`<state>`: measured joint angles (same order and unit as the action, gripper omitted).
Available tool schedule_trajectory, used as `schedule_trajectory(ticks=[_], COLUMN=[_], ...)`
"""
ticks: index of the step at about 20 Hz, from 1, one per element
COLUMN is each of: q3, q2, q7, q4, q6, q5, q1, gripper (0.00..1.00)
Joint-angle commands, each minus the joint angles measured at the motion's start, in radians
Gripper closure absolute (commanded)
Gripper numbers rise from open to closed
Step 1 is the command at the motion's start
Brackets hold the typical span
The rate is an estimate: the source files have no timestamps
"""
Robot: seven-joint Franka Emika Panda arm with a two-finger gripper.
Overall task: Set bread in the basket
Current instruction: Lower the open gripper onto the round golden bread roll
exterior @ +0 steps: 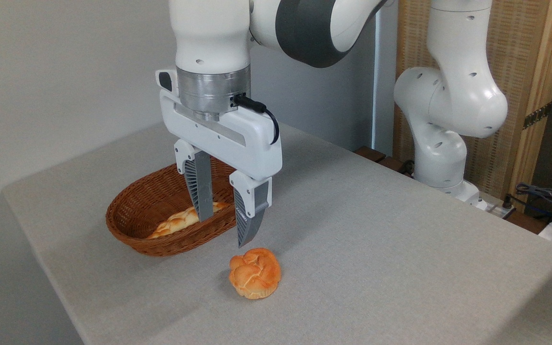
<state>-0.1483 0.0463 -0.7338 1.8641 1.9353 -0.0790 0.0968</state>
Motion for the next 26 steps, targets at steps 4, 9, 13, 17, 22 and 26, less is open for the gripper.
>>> schedule_trajectory(ticks=[4, 9, 13, 17, 22, 26], q3=[-0.008, -0.007, 0.0, 0.007, 0.004, -0.004], q2=[0.012, 0.012, 0.007, -0.009, -0.057, -0.086], q7=[-0.007, -0.006, -0.006, -0.006, -0.054, -0.116], q4=[-0.003, -0.002, 0.004, 0.03, 0.075, 0.107], q6=[-0.004, -0.009, -0.018, -0.018, -0.016, -0.015], q5=[0.01, 0.008, -0.001, -0.005, 0.008, 0.021], q1=[0.008, 0.009, 0.012, 0.024, 0.031, 0.027], gripper=[0.0, 0.0, 0.0, 0.0, 0.0, 0.0])
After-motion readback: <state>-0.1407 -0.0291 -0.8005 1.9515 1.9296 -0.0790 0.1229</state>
